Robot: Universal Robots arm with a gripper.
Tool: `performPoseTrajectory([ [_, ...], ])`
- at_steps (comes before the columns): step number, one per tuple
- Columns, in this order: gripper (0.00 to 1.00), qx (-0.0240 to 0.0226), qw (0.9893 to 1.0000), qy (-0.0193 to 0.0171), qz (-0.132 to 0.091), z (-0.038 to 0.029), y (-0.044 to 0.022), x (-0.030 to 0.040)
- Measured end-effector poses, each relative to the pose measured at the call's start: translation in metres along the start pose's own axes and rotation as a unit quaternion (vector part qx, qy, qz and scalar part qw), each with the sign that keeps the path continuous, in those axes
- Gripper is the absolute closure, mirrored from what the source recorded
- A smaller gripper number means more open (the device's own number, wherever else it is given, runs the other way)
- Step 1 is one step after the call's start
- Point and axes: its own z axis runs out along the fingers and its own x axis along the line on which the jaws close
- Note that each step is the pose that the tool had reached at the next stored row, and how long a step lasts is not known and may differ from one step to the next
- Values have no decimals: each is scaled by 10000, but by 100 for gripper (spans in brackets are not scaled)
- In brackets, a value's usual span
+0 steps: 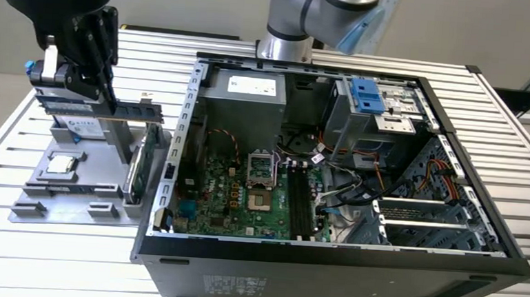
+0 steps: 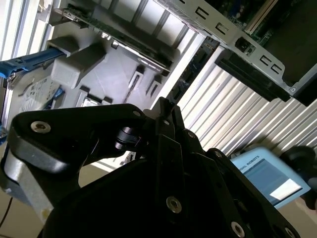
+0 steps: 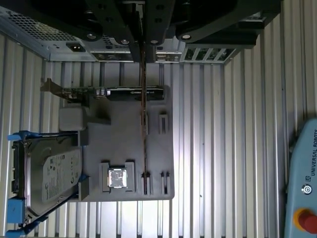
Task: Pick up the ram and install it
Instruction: 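Pick up the ram and move it above insertion slot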
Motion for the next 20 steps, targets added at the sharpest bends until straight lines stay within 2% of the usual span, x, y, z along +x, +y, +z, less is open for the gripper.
performPoseTrajectory([
  [14,100,0,10000,0,0,0,-165,-1],
  [15,100,0,10000,0,0,-1,-219,-1],
  [20,100,0,10000,0,0,-1,-285,-1],
])
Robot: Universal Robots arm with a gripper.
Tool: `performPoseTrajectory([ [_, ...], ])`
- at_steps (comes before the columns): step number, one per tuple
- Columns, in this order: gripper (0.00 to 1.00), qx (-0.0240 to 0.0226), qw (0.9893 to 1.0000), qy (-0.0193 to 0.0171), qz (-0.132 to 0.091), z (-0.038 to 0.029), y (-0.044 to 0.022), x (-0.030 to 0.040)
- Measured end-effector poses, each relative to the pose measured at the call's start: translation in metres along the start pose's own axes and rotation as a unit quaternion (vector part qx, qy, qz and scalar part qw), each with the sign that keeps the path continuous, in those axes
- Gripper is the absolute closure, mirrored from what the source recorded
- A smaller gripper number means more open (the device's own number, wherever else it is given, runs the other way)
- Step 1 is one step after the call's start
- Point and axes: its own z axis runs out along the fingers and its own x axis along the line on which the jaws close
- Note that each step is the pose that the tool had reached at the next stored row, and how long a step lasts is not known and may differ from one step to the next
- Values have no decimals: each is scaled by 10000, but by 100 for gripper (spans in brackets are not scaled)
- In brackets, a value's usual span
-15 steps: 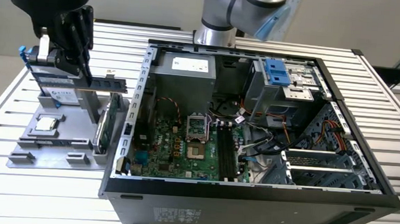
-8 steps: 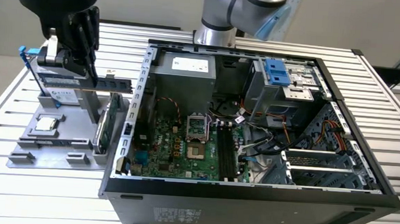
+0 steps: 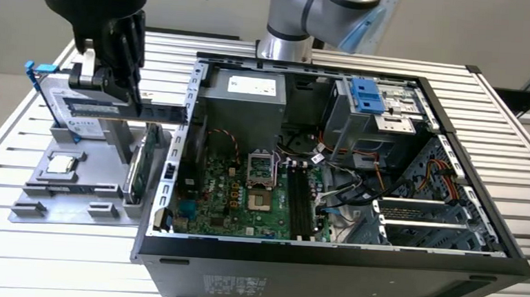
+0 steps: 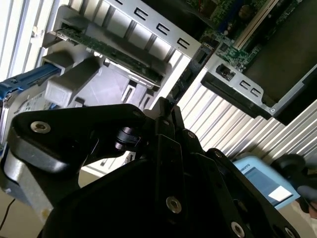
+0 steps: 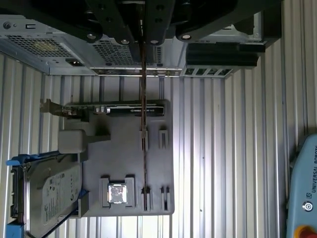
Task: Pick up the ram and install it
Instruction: 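Pick up the ram and move it above insertion slot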
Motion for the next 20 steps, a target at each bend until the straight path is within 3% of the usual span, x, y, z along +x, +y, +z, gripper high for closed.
performPoseTrajectory([
  [20,100,0,10000,0,0,-2,-249,-1],
])
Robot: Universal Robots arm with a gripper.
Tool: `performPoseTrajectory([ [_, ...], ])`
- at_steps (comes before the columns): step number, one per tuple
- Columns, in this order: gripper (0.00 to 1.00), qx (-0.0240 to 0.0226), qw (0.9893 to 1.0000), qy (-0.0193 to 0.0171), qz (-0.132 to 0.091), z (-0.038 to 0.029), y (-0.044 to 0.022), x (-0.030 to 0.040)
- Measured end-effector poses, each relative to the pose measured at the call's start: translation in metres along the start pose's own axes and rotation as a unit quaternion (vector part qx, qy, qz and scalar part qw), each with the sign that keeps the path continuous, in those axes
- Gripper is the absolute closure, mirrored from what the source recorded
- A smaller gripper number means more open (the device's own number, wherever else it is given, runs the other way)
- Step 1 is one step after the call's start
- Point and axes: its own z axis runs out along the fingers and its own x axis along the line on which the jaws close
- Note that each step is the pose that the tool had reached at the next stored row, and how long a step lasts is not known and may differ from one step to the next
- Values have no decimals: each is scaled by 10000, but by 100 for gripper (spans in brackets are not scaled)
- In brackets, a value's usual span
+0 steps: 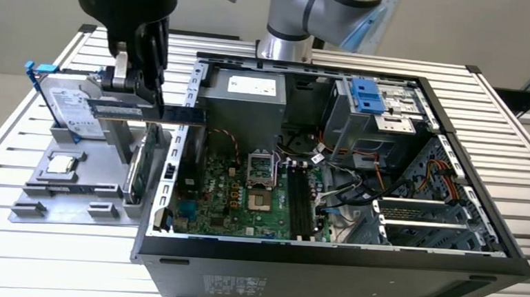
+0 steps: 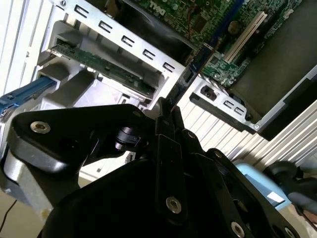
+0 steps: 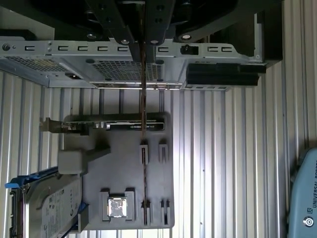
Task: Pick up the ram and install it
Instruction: 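Pick up the ram and move it above insertion slot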
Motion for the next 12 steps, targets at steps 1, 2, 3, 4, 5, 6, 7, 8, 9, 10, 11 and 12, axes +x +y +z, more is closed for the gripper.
performPoseTrajectory([
  [1,100,0,10000,0,0,0,-11,0],
  [2,100,0,10000,0,0,0,-23,0],
  [3,100,0,10000,0,0,-1,-35,0],
  [4,100,0,10000,0,0,-1,-46,0],
  [5,100,0,10000,0,0,-1,-58,0],
  [6,100,0,10000,0,0,-1,-69,0],
  [7,100,0,10000,0,0,-1,-81,0],
  [8,100,0,10000,0,0,-1,-93,-1],
  [9,100,0,10000,0,0,-1,-105,0],
  [10,100,0,10000,0,0,-1,-118,-1],
  [11,100,0,10000,0,0,-1,-130,-1],
  [12,100,0,10000,0,0,-1,-142,-1],
])
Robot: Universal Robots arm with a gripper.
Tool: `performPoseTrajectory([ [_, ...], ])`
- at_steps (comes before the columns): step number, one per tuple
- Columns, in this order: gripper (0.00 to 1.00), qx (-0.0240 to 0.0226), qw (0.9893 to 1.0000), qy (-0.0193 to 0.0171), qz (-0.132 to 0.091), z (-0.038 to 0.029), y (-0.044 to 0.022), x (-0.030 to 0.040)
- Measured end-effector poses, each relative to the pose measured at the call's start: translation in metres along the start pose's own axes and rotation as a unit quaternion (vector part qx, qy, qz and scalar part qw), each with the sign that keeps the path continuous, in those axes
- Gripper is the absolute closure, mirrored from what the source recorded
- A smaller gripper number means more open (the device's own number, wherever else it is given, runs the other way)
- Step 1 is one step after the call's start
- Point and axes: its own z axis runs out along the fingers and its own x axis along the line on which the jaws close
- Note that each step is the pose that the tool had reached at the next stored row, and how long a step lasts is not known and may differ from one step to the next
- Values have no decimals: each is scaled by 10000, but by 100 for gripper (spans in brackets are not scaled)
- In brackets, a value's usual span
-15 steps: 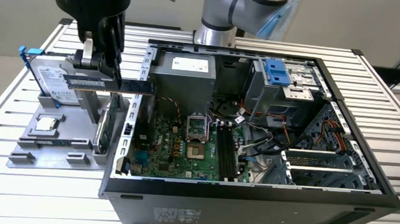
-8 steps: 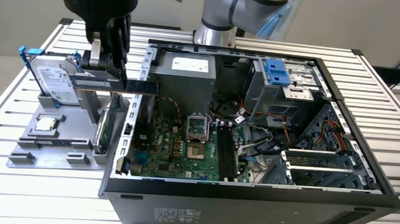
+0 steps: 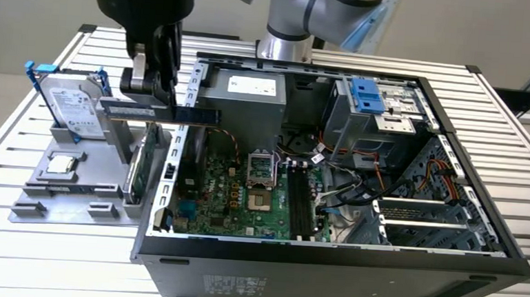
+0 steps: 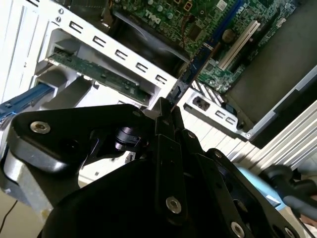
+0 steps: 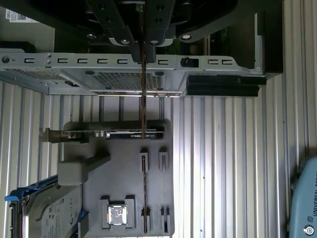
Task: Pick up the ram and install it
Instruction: 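Pick up the ram and move it above insertion slot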
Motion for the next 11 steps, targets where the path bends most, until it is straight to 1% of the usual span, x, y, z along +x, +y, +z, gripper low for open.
performPoseTrajectory([
  [11,100,0,10000,0,0,-1,-134,0],
])
